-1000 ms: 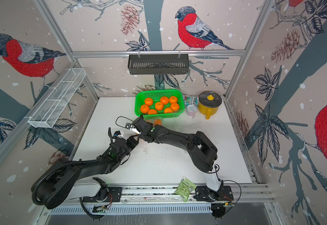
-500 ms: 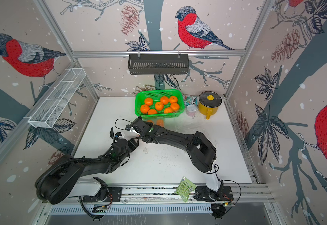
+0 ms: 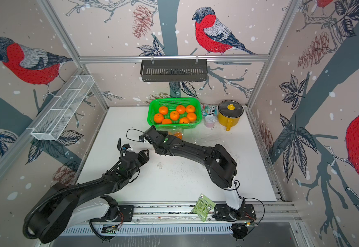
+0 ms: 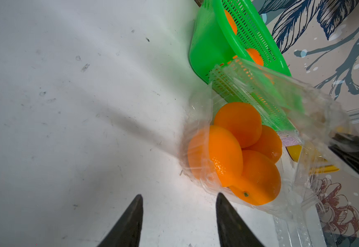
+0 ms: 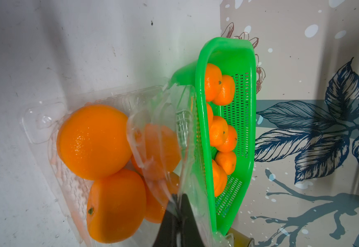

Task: Take oranges out of containers
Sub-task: Open the packing box at the center of the board.

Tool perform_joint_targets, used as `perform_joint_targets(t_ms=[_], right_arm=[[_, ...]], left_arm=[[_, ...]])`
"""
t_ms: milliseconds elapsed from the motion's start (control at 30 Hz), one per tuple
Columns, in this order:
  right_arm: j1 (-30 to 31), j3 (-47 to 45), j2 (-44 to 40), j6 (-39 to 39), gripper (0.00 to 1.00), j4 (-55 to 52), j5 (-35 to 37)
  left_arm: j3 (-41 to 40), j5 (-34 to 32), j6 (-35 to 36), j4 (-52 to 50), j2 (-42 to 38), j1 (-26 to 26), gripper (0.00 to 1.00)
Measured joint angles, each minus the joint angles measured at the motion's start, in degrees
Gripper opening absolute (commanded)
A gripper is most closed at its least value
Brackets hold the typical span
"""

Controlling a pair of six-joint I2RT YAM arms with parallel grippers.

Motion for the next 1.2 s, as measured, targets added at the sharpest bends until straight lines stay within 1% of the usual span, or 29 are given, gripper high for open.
perform_joint_targets(t_ms=[67,133,233,267,433,533,633,733,867,967,1033,1100,1200], right_arm=[[0.2,0.7,0.0,0.1,0.57,-0.7,0.3],[0.3,1.4,0.0,0.2,0.71,-1.1,0.8],[0.4,2.1,-0.5,1.4,0.83,-1.1,2.1],[0.4,2.3,-1.0,1.7,0.86,-1.0,2.6],[-0.2,2.7,-4.2,5.2,0.88,-0.4,4.5],[-1.0,1.5,-6.7,7.7,0.88,0.7,5.0],[-2.1,-2.1,-9.4,9.5,0.88,2.8,5.1],[-3.6,-6.3,-11.6,11.1,0.87,4.3,4.5],[-5.7,-10.2,-15.2,14.8,0.86,5.2,3.6],[-8.2,-13.7,-21.0,20.5,0.84,5.9,1.4],[-10.4,-17.0,-25.6,25.3,0.83,6.9,-1.3],[-11.6,-22.1,-30.2,29.3,0.83,8.3,-3.4],[-11.5,-32.0,-36.1,31.2,0.83,11.0,-10.3]], left_arm=[[-0.2,-0.2,0.5,-1.0,-1.4,0.0,0.60],[-0.3,-0.2,1.4,-1.7,-3.1,0.0,0.67],[-0.2,-0.5,3.0,-3.2,-6.9,0.0,0.78],[-0.1,-0.6,3.9,-4.0,-8.4,0.0,0.80],[1.3,-1.9,9.7,-6.4,-14.6,0.0,0.85],[1.7,-1.9,13.7,-6.4,-15.7,0.0,0.86],[2.3,-1.3,16.6,-5.7,-14.3,0.0,0.86],[3.7,1.1,19.4,-4.7,-11.0,0.0,0.86],[6.9,2.4,22.9,-4.3,-6.7,0.0,0.86],[8.6,2.4,24.4,-4.4,-6.2,0.0,0.86],[9.1,1.1,25.0,-5.1,-6.8,0.0,0.86],[9.6,-1.1,25.4,-6.8,-7.8,0.1,0.86],[9.8,-4.0,25.2,-9.9,-8.7,1.4,0.86]])
